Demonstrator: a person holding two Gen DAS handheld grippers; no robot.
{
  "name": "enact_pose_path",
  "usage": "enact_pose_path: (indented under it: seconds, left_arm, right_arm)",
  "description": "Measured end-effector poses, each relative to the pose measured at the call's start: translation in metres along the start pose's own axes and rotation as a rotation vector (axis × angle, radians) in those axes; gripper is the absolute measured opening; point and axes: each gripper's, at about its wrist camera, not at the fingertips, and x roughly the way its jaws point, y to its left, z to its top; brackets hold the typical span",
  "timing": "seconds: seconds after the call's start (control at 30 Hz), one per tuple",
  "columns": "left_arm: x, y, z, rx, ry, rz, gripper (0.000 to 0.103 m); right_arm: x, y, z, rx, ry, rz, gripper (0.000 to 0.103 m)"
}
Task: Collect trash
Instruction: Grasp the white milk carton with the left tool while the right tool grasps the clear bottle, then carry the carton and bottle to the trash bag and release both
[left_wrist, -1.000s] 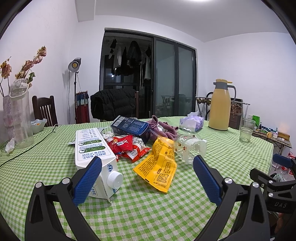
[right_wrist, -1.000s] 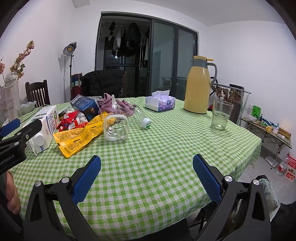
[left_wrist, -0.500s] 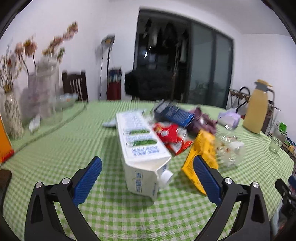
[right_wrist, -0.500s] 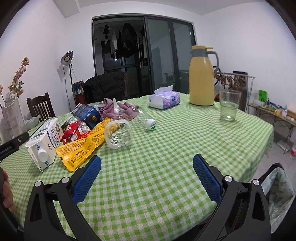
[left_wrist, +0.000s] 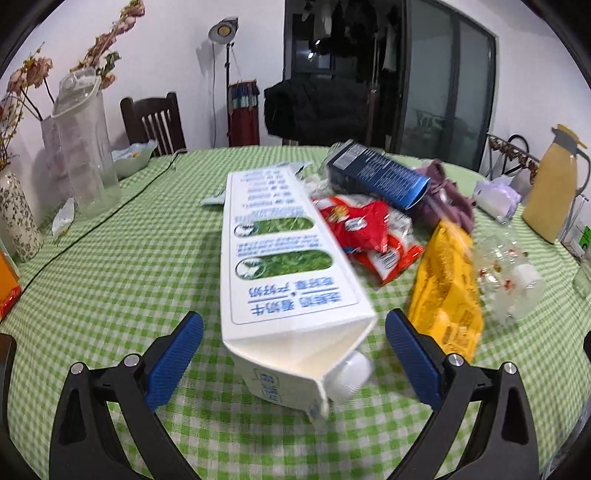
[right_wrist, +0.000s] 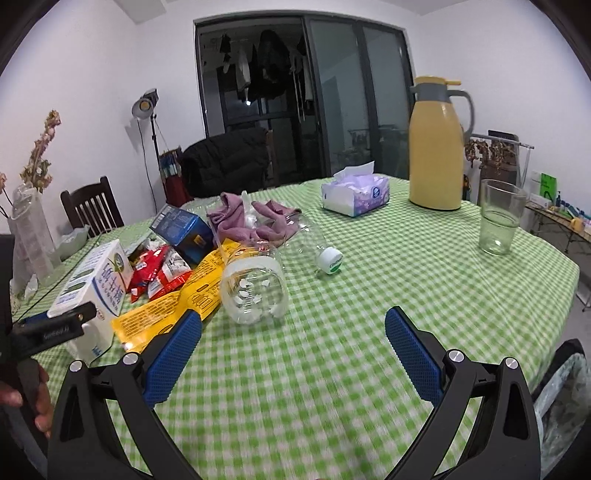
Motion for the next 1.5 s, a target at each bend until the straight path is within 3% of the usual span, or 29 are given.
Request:
enact_pose_path:
  seconds: [0.13, 0.23, 0.4, 0.53, 0.77, 0.8, 0.83, 0.87, 1.03, 1.27, 1.5]
  left_arm:
    - [0.008, 0.011, -0.001, -0.050, 0.043, -0.017, 0.087]
    - [0.011, 0.009, -0.001, -0.028, 0.040, -0.009, 0.073]
    - [0.010, 0.014, 0.003, -0.049, 0.042, -0.025, 0.071]
    - [-0.008, 0.022, 0.012, -0.063, -0.010, -0.032, 0.071]
    - [-0.046, 0.030, 0.029, -0.050, -0.100, -0.073, 0.070]
    - [-0.050, 0.030, 0.030, -0.048, -0.107, -0.079, 0.070]
    - [-0.055, 0.029, 0.032, -0.045, -0.118, -0.084, 0.070]
    - [-0.060, 0.028, 0.033, -0.038, -0.132, -0.085, 0.070]
    - [-0.081, 0.018, 0.036, 0.001, -0.188, -0.091, 0.070]
    - [-0.111, -0.009, 0.035, 0.059, -0.236, -0.135, 0.070]
    - [-0.137, -0.053, 0.035, 0.141, -0.286, -0.204, 0.070]
  right_arm:
    - [0.023, -0.003, 0.008, 0.017, 0.055, 0.069, 0.095]
    - [0.046, -0.001, 0.014, 0.024, 0.140, 0.100, 0.095]
    - [0.075, 0.017, 0.024, -0.056, 0.209, 0.096, 0.096]
    - [0.097, 0.033, 0.030, -0.143, 0.243, 0.063, 0.096]
    - [0.136, 0.029, 0.032, -0.123, 0.349, 0.072, 0.096]
    - [0.138, 0.027, 0.031, -0.110, 0.356, 0.083, 0.092]
    - [0.140, 0.026, 0.031, -0.104, 0.360, 0.095, 0.082]
    - [0.142, 0.026, 0.030, -0.105, 0.375, 0.096, 0.061]
    - [0.133, 0.027, 0.033, -0.117, 0.351, 0.115, 0.061]
    - [0.093, 0.016, 0.048, -0.104, 0.238, 0.128, 0.060]
    - [0.040, -0.027, 0.064, -0.041, 0.119, 0.097, 0.060]
